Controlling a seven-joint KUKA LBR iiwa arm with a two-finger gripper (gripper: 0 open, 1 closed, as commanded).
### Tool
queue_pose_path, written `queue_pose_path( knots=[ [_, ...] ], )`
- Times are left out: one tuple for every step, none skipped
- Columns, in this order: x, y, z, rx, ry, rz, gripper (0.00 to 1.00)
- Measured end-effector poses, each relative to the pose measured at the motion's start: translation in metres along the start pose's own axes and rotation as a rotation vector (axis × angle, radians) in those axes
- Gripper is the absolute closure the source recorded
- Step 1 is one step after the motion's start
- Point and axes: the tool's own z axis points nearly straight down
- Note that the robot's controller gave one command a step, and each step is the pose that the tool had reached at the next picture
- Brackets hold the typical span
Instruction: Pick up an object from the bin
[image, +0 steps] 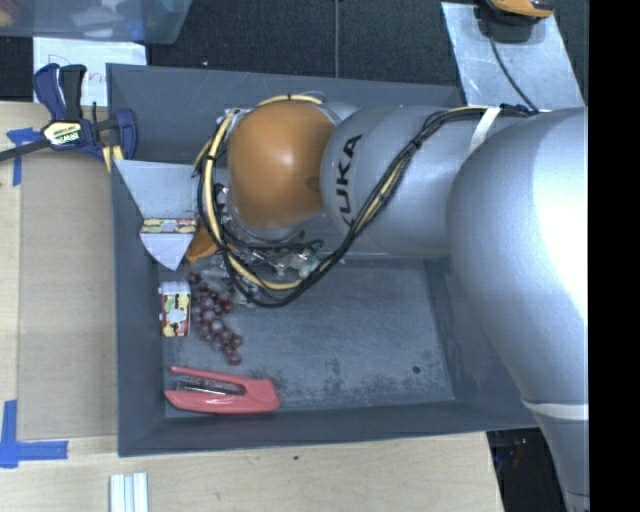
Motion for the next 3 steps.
queue_pose_path(
  knots=[
    [0.001,0.001,-0.009,-0.002,0.002,0.001,1.00],
    [0.001,0.000,-0.032,0.000,0.001,0.001,1.00],
    [0.001,0.000,-0.062,-0.002,0.001,0.004,1.00]
  ],
)
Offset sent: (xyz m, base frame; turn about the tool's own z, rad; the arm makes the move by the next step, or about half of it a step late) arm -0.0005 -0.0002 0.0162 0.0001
